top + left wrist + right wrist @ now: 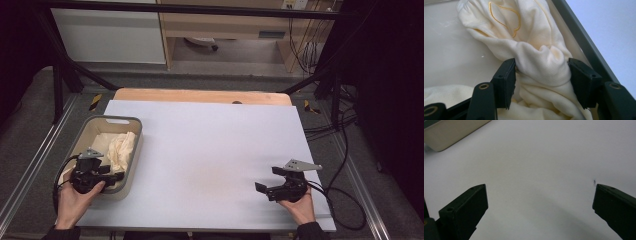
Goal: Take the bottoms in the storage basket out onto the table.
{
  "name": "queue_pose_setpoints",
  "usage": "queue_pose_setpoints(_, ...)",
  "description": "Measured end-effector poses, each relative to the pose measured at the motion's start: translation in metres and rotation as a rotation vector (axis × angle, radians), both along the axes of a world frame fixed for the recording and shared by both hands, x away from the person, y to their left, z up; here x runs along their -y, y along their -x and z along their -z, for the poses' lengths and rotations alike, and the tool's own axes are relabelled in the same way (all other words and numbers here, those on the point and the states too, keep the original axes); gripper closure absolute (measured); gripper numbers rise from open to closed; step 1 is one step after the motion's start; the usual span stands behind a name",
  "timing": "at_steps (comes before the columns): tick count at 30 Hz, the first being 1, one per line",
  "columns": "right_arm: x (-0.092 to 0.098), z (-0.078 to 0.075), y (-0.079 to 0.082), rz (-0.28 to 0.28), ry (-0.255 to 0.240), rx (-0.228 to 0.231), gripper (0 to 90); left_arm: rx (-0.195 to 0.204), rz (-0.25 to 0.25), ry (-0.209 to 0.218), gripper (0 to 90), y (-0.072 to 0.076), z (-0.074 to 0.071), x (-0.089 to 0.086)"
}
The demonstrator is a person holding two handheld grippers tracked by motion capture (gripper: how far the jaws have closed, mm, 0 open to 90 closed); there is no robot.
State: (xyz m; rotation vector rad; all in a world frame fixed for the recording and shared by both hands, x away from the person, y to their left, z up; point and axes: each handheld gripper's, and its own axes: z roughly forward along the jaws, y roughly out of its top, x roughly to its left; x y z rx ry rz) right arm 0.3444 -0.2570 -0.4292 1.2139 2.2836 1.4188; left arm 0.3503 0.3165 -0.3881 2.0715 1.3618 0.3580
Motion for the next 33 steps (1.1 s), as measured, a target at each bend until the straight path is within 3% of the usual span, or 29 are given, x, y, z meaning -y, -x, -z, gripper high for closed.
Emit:
queue_pose_setpoints(20,-0.0004,0.0003,-0.0002,0.000,0.004,-0.007,0.5,-0.026,-0.016,-0.016,65.6,0.0014,-0.0034,0.0068)
queue_pose_setpoints(33,0.0001,0.0003,-0.0005,-0.002,0.004,0.000,0.5,0.010,-0.024,0.014,73.0,0.0046,-0.0063,0.0040)
